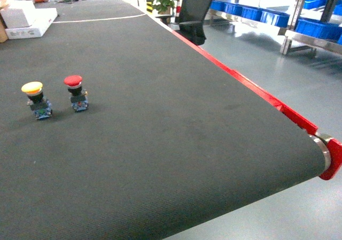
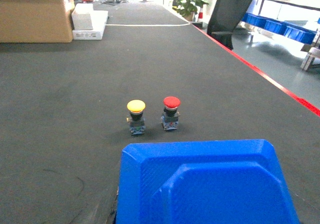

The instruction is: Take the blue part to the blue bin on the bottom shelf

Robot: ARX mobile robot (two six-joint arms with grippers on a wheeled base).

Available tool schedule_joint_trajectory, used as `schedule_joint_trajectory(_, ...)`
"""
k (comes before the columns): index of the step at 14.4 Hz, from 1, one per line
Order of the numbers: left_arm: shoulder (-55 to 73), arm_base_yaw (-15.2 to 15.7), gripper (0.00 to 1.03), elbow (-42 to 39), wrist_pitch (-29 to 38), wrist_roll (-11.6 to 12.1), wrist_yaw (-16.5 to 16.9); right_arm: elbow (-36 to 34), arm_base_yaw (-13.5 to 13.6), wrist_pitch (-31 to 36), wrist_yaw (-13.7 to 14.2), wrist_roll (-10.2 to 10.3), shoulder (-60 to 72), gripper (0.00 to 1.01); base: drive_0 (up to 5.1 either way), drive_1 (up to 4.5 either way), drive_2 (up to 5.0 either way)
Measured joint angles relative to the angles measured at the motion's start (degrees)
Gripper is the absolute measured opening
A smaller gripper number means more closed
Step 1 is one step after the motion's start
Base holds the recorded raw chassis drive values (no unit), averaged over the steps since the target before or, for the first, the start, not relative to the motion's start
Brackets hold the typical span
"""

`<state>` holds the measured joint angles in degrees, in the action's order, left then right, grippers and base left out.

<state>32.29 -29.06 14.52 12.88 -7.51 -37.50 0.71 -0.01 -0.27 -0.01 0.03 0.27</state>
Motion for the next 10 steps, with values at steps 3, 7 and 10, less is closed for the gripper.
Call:
schedule_joint_trajectory(3, 0.0, 0.0, 0.44, 0.0, 0.0, 0.0, -0.02, 0.0, 0.0, 0.0, 0.0, -0.02, 0.0, 0.98, -1.5, -1.5, -1.5)
schedule_joint_trajectory(7, 0.0, 0.0, 0.44, 0.0, 0.02, 0.0, -0.02, 0.0, 0.0, 0.0, 0.0, 0.0, 0.0, 0.98, -1.5, -1.48, -1.5)
schedule_joint_trajectory(10, 0.0, 0.0, 0.44, 0.0, 0.0, 0.0, -0.02, 0.0, 0.0, 0.0, 0.02, -0.02, 0.0, 0.98, -1.6, -1.57, -1.6)
